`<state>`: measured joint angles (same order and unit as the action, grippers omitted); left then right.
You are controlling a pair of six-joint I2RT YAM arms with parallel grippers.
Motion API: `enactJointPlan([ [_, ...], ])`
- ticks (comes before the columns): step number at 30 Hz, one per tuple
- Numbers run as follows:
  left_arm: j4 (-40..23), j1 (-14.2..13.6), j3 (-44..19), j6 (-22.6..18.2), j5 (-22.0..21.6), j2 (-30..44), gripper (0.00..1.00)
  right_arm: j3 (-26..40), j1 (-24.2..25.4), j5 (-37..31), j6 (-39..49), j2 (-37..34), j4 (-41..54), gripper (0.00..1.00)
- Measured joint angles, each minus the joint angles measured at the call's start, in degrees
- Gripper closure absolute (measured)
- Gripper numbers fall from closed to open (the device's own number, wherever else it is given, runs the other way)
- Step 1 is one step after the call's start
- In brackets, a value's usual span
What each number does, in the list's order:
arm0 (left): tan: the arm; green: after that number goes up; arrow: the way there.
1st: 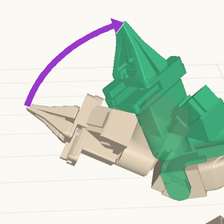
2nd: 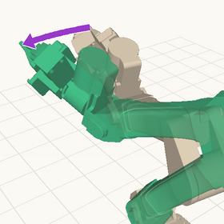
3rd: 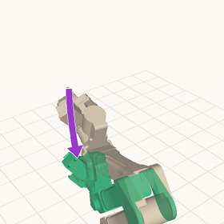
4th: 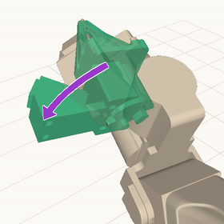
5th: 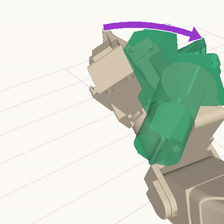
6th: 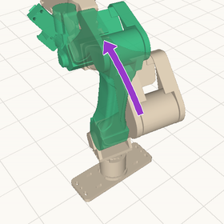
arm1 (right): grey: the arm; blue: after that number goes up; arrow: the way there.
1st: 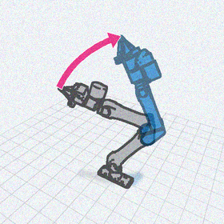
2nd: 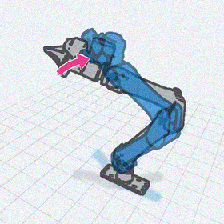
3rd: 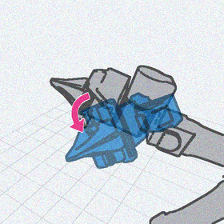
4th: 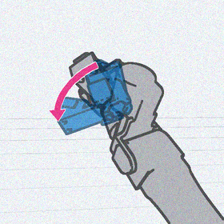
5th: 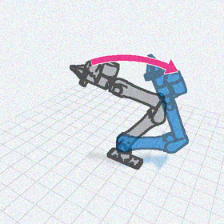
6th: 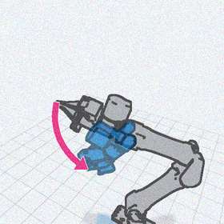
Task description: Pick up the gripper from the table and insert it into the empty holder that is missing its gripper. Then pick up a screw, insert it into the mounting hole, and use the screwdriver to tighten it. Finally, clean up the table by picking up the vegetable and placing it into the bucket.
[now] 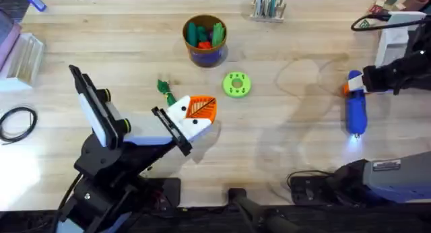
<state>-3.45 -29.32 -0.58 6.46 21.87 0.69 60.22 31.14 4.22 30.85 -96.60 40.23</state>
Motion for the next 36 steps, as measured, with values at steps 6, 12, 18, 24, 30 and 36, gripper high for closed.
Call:
enactJointPlan([
  [6, -0.02, 0.0, 0.0, 0.0, 0.0, -0.02, 0.989, -0.96, -0.22, 5.35, -2.02, 6.46, 0.57, 0.976],
  [12, 0.0, 0.0, 0.0, 0.0, 0.0, 0.0, 0.989, -0.96, -0.6, 9.27, -6.03, 18.47, -2.11, 0.976],
  [18, -0.02, -0.01, 0.0, 0.0, 0.0, 0.0, 0.989, -0.96, -5.61, 12.18, -10.16, 27.42, -3.55, 0.976],
  [24, -0.02, 0.0, 0.0, 0.0, 0.0, 0.0, 0.989, -0.98, -15.1, 14.61, -16.81, 35.13, -7.35, 0.976],
  [30, -0.02, -0.01, 0.0, 0.0, 0.0, -0.01, 0.989, -6.02, -23.54, 15.21, -25.28, 42.42, -20.51, 0.976],
  [36, -0.02, 0.0, 0.0, 0.0, 0.0, 0.0, 0.989, -17.29, -34.85, 15.47, -34.11, 48.62, -43.94, 0.976],
])
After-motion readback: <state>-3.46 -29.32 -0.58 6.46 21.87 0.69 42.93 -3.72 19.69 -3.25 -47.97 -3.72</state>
